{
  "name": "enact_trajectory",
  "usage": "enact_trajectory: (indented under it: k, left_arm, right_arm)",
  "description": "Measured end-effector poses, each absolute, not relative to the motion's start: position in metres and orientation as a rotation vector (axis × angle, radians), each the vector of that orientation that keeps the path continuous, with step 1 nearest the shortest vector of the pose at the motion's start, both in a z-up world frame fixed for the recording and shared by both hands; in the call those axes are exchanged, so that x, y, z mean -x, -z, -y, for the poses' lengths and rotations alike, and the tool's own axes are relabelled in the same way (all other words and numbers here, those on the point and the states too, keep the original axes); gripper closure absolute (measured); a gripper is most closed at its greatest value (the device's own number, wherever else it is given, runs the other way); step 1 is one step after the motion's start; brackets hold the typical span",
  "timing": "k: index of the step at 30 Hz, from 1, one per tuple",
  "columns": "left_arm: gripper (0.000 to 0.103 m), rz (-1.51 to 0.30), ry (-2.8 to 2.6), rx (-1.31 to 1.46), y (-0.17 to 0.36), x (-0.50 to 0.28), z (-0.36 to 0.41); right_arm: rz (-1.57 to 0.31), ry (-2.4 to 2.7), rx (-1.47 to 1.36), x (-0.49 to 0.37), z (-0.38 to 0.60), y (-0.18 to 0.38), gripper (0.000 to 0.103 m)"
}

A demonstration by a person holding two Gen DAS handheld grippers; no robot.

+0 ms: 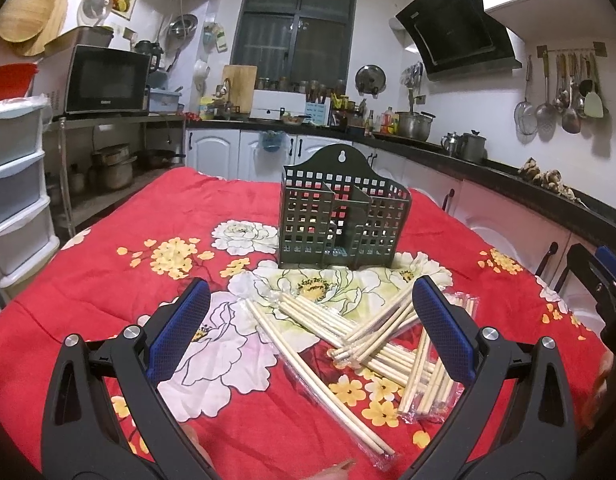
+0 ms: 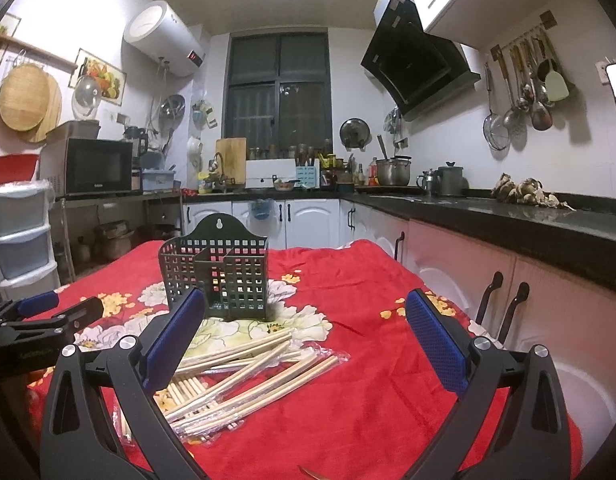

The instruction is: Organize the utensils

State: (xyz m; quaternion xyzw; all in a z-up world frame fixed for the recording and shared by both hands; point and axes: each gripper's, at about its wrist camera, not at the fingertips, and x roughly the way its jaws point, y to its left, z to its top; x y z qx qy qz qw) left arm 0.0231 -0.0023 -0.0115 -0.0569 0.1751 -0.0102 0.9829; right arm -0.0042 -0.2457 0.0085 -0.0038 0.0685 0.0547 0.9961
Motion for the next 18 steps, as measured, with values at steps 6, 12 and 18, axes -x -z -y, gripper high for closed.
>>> enact_trajectory:
  k: [6,12,18]
  left_arm:
    - [0.01,-0.368,0.005,0.127,0.011,-0.027,-0.007]
    - [0.01,-0.378,-0.03,0.135,0.006,-0.03,-0.019]
    - [0.01,-0.403,-0.055,0.15,0.002,-0.039,-0.039]
  right_arm:
    - [-0.176,-0.15,0.027,-0.006,0.241,-0.01,0.006]
    - [-0.229,-0.211,0.033,-0.018,0.235,-0.013,0.006]
    - [-0.316,-0.284,0.045,-0.044,0.226,-0.017,0.006]
